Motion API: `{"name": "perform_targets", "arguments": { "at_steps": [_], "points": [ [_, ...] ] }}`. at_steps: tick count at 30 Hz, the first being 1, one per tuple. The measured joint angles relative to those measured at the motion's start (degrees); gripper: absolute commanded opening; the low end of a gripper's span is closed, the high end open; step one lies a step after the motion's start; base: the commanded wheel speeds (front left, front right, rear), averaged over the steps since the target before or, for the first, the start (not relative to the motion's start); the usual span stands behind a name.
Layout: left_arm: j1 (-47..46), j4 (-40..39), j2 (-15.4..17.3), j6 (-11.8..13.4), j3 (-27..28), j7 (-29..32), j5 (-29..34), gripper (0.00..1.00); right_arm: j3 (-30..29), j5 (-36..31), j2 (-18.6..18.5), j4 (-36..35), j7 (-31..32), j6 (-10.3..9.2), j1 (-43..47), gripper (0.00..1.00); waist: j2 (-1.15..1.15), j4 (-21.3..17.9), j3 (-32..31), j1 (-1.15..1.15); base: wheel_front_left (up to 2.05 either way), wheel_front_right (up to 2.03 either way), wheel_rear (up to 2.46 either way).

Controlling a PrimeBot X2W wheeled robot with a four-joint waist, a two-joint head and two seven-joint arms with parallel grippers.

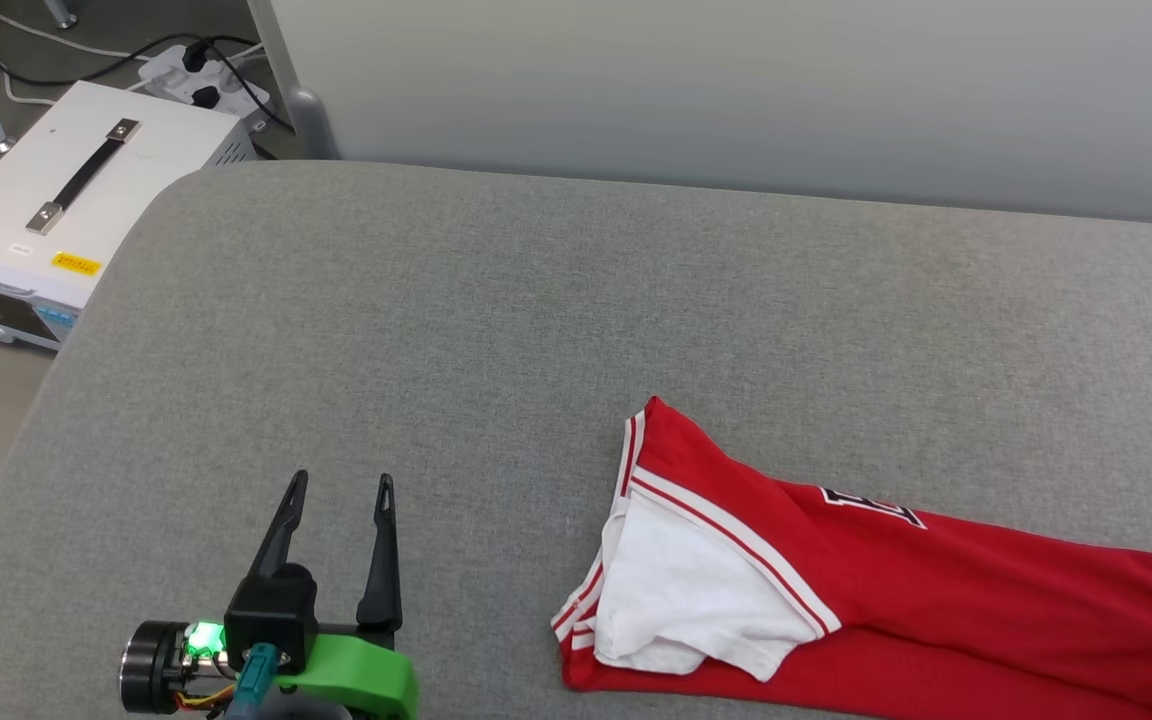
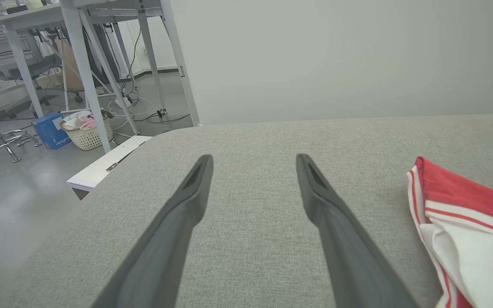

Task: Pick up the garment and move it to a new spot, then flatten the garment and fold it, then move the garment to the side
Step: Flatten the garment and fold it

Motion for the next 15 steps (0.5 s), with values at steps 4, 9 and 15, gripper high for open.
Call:
{"name": "perform_targets", "arguments": {
  "at_steps": [4, 9, 15],
  "points": [
    [0.57, 0.33, -0.34, -0.51, 0.25, 0.0, 0.54, 1.0, -0.43, 1.93, -0.03, -4.65, 1.85, -0.04, 1.52, 0.0, 0.0, -0.35, -0.63, 0.0, 0.0, 0.0, 0.0],
    [0.75, 0.68, -0.69, -0.99, 0.4, 0.0, 0.99, 1.0, 0.11, 4.56, 1.11, -14.78, 5.39, -0.05, 2.76, 0.0, 0.0, -0.6, -1.14, 0.0, 0.0, 0.0, 0.0],
    [0.86, 1.01, -1.25, -1.67, 0.08, 0.0, 1.54, 1.0, 2.14, 3.68, 4.42, -24.95, 9.45, -0.05, 1.55, 0.0, 0.0, -0.46, -0.53, 0.0, 0.0, 0.0, 0.0]
  ]
}}
